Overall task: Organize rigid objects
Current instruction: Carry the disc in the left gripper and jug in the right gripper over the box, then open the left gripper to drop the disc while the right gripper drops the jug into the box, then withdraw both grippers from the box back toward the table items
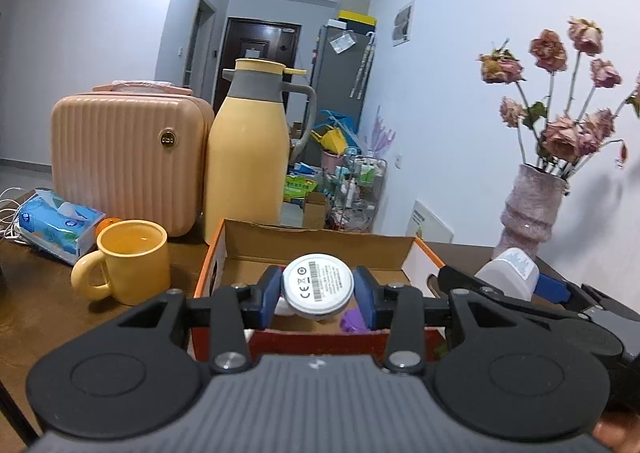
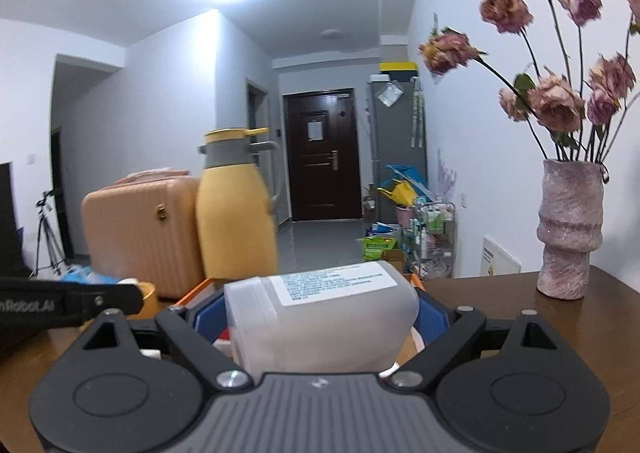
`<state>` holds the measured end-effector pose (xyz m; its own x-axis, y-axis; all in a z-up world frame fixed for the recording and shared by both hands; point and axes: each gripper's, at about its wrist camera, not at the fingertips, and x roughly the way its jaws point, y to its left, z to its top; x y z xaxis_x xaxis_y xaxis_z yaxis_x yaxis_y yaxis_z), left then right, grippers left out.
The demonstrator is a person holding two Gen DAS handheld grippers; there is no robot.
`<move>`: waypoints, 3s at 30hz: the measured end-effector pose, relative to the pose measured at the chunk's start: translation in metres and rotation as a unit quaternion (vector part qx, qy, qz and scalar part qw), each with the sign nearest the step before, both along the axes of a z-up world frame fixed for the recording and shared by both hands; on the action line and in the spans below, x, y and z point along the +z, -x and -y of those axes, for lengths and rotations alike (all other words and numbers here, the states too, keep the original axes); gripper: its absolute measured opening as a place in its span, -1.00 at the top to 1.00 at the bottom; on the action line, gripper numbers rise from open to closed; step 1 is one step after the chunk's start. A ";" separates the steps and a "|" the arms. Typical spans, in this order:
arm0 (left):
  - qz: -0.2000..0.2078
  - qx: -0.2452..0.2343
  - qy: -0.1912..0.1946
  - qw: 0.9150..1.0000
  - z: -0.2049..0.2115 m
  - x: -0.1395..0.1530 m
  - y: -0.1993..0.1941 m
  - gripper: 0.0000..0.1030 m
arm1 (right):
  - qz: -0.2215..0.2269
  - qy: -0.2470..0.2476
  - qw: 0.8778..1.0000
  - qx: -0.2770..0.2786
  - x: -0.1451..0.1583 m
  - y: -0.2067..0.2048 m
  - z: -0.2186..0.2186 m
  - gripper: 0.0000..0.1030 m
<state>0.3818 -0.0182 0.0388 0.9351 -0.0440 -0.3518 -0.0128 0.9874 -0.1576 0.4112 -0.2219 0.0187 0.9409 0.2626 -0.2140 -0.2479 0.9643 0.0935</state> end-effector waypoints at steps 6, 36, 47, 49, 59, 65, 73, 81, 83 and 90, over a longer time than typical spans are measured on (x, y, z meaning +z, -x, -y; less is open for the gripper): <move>-0.017 0.023 -0.007 1.000 0.001 -0.010 -0.035 0.22 | -0.007 -0.001 1.000 -0.029 -0.007 -0.030 0.000 -0.79; -0.066 0.062 -0.052 0.995 -0.004 -0.043 -0.137 0.21 | -0.041 0.060 0.997 -0.039 -0.030 -0.105 -0.019 -0.79; -0.072 0.065 -0.056 0.994 -0.007 -0.046 -0.145 -0.18 | -0.057 0.084 0.994 -0.027 -0.037 -0.115 -0.028 -0.89; -0.068 0.082 -0.055 0.993 -0.009 -0.045 -0.142 -0.96 | -0.054 0.086 0.994 -0.041 -0.037 -0.115 -0.028 -1.00; -0.049 0.100 -0.062 0.992 -0.011 -0.043 -0.136 -1.00 | -0.051 0.076 0.995 -0.042 -0.033 -0.113 -0.022 -1.00; -0.043 0.100 -0.047 0.993 -0.015 -0.041 -0.131 -1.00 | -0.050 0.073 0.995 -0.042 -0.033 -0.109 -0.020 -1.00; -0.008 0.074 -0.010 0.997 -0.024 -0.033 -0.104 -1.00 | -0.039 0.063 0.996 -0.045 -0.026 -0.088 -0.011 -1.00; 0.007 0.069 -0.035 0.997 -0.033 -0.036 -0.064 -1.00 | -0.023 0.070 0.996 -0.049 -0.032 -0.053 -0.001 -1.00; 0.006 0.064 -0.036 0.997 -0.038 -0.038 -0.052 -1.00 | -0.024 0.068 0.996 -0.050 -0.034 -0.044 0.003 -1.00; 0.005 0.054 -0.037 0.998 -0.050 -0.042 -0.013 -1.00 | -0.027 0.058 0.997 -0.040 -0.040 -0.012 0.013 -1.00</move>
